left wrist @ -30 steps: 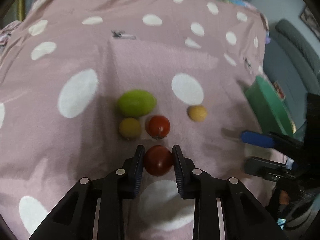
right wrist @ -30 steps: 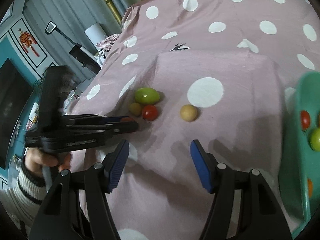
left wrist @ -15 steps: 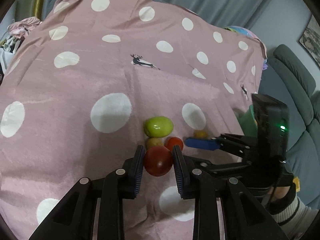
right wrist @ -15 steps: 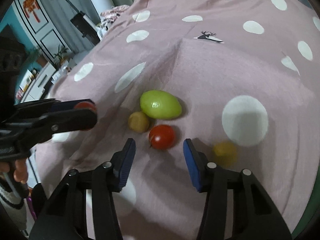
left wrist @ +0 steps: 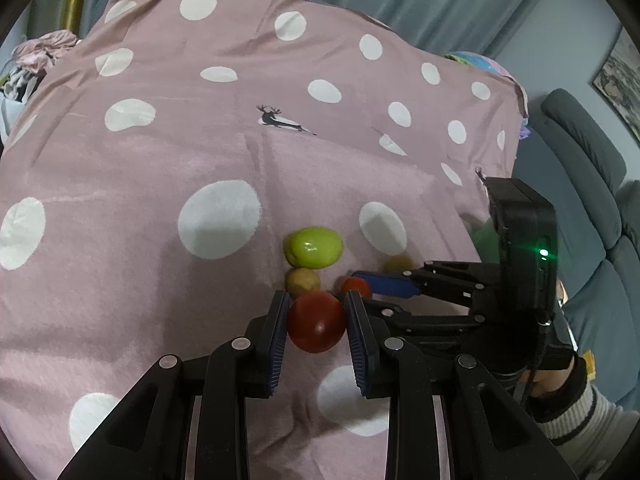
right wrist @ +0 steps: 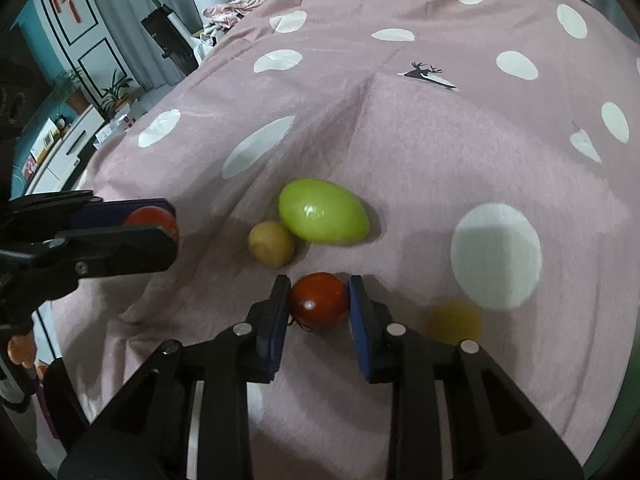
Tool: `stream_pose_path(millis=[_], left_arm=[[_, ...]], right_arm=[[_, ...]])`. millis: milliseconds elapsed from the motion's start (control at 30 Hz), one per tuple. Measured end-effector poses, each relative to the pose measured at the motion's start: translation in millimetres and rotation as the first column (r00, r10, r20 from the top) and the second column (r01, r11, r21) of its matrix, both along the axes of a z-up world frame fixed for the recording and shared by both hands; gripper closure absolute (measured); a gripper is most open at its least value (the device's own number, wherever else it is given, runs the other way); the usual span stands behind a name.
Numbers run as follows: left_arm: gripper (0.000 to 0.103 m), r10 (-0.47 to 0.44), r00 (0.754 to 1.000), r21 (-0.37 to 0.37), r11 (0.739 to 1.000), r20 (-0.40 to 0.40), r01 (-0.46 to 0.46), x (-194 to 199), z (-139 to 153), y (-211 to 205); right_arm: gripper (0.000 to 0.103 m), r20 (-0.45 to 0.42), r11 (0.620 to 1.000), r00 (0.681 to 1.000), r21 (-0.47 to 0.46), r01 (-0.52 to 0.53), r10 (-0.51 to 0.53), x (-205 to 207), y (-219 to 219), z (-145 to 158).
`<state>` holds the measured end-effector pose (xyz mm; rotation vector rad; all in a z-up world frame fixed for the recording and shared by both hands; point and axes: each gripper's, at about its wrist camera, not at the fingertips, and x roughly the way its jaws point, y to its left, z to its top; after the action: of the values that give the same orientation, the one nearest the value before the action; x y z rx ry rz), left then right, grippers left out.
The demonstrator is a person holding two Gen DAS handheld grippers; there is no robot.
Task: Organize fruits
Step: 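Grasp a cherry tomato with the left tool while the right tool grasps another, then carry both tomatoes into the green bowl and open both tools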
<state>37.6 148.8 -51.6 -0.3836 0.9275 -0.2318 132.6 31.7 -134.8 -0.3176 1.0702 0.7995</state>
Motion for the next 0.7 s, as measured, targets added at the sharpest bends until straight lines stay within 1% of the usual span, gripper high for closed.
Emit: stream_pose_path(millis=[400, 700], left_arm=[[0.074, -0.049, 0.999, -0.003, 0.999, 0.005, 0.049, -13.7, 8.9, -32.3], [0.074, -0.075, 0.997, 0.014, 0.997, 0.004, 0.075, -25.8, 16.6, -58.1]], right_arm=[[0.073, 0.005, 0.990, 0.997, 0.122, 0.070, -0.072, -43.0, -53.4, 36.9], [0.073, 0.008, 0.976, 0.992, 0.182, 0.120, -0.123, -61.7, -86.3, 51.9]])
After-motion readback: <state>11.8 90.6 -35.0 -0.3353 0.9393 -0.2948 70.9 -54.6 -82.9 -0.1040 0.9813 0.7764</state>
